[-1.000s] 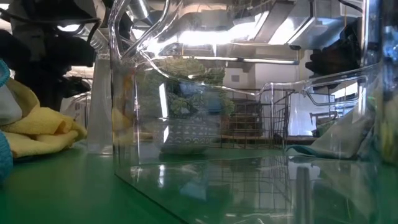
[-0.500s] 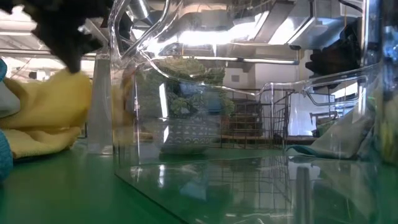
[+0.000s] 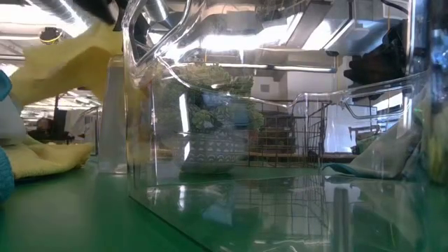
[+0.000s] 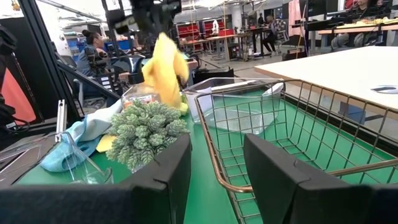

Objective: Sort microfiber towel by color & place in baskets
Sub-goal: Put the top yellow microfiber towel into the top transparent bin

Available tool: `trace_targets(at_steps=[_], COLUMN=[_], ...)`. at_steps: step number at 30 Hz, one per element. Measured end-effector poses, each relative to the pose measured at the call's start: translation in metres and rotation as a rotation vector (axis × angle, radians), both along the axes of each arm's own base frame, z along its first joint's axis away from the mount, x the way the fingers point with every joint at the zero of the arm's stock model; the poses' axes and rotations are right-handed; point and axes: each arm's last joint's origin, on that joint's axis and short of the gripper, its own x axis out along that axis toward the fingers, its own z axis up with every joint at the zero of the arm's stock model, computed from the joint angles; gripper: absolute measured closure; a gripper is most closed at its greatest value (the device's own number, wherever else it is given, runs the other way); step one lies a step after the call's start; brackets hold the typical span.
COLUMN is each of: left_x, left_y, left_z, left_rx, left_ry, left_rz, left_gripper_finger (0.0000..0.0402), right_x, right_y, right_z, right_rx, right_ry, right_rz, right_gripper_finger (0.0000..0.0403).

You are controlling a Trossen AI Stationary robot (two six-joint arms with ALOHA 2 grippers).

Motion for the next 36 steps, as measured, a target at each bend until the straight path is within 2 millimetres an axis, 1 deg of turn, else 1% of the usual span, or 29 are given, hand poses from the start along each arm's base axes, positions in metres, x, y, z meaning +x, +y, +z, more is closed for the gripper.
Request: trace_targets(at_steps=[6,12,16,20,23,27,36], left_x=[-0.018,-0.029,-0.033,-0.032,-0.03,-0.021,0.013], left_y=[0.008,0.015,0.018,0.02,0.024,0.029,0.047], left_z=[0.027,0.053,0.068,0.078,0.08,0.077,0.062], left_rx=[0.084,0.164,0.239,0.297,0.318,0.322,0.283], left_ry=[-0.153,-0.335,-0.425,-0.497,-0.501,-0.476,-0.367], left_rz=[0.11,0.237,0.303,0.354,0.382,0.43,0.457], left_gripper_finger=[0.0401,0.0401,0.0401,0.0401,0.0401,0.0401,0.0401], right_x=[0.0,0.0,0.0,0.0,0.0,0.0,0.0], right_y=[0.0,0.0,0.0,0.0,0.0,0.0,0.0], right_z=[0.0,0.0,0.0,0.0,0.0,0.0,0.0], right_rx=[0.0,0.0,0.0,0.0,0.0,0.0,0.0], right_ry=[0.0,0.0,0.0,0.0,0.0,0.0,0.0], right_rz=[0.0,0.0,0.0,0.0,-0.001,0.0,0.0], right_gripper_finger=[0.0255,0.0255,0.0255,0.0255,0.0255,0.0255,0.0255])
